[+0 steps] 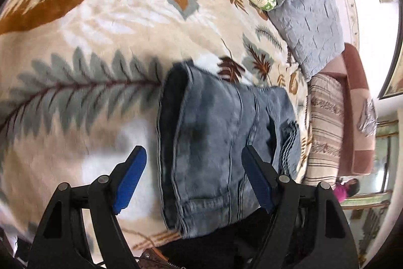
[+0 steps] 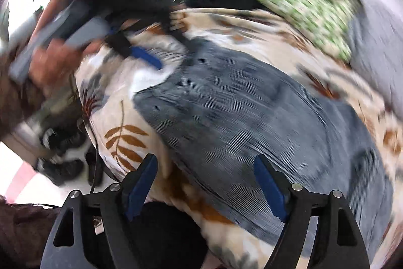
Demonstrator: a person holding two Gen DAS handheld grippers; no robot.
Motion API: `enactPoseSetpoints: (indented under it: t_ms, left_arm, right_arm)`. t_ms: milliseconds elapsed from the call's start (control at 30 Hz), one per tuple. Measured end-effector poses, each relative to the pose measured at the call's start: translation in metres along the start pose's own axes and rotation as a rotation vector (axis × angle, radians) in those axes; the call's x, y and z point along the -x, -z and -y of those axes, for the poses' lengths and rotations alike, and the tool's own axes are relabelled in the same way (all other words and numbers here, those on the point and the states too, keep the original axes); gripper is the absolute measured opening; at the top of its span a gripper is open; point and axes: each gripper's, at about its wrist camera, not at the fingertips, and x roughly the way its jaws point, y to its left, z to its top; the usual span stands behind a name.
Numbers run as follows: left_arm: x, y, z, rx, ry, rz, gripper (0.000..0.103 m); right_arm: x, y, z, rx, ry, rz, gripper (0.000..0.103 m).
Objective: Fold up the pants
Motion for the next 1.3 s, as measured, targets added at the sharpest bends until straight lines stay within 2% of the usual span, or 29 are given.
enactPoseSetpoints:
  t_ms: [133,267,433,567,633,667,700,733,767,900,1067,1167,1300]
  left_arm:
    - [-0.009,-0.023,-0.006,-0.007,0.032,-0.035,0.078]
    - [-0.022,-0.038,-0.007,-0.020,0.041,-0.077,0.082]
    - [-0.033,-0.050,0.002,-0.073,0.075,-0.103,0.087]
    - [-0.040,-0.047,0.017,-0.151,0.106,-0.123,0.088]
    - [-0.041,-0.043,0.023,-0.167,0.120,-0.112,0.081]
    - [-0.041,-0.040,0.027,-0.166,0.132,-0.112,0.060]
    - [-0.040,-0.038,0.029,-0.165,0.125,-0.105,0.039]
    - [-0.038,-0.036,0.032,-0.171,0.113,-0.092,0.029]
    - [-0.036,-0.035,0.036,-0.181,0.100,-0.080,0.026]
    - [-0.020,-0.029,0.055,-0.199,0.075,-0.036,0.021]
    - [0.000,-0.022,0.095,-0.218,0.094,0.004,0.019]
    - [0.008,-0.017,0.138,-0.273,0.108,0.024,0.019]
    - [-0.001,-0.007,0.191,-0.347,0.111,0.023,0.019]
  right_arm:
    - [-0.022,-0.007,-0.045,0.181,0.136,0.013,0.080]
    - [-0.041,-0.003,-0.070,0.324,0.271,0.031,0.080]
    - [-0.064,0.001,-0.087,0.422,0.353,0.025,0.080]
    - [-0.067,-0.007,-0.079,0.399,0.369,0.066,0.075]
    - [-0.066,-0.013,-0.068,0.364,0.315,0.055,0.063]
    - [-0.064,-0.014,-0.065,0.352,0.289,0.055,0.058]
    - [-0.061,-0.013,-0.066,0.360,0.275,0.060,0.038]
    - [-0.058,-0.013,-0.069,0.380,0.274,0.068,0.026]
    - [-0.054,-0.012,-0.072,0.400,0.290,0.080,0.026]
    - [-0.030,-0.019,-0.055,0.327,0.271,0.120,0.022]
    - [0.010,-0.020,-0.036,0.254,0.293,0.190,0.021]
    - [0.037,-0.015,-0.020,0.195,0.309,0.225,0.021]
    - [0.069,-0.004,0.014,0.091,0.333,0.257,0.021]
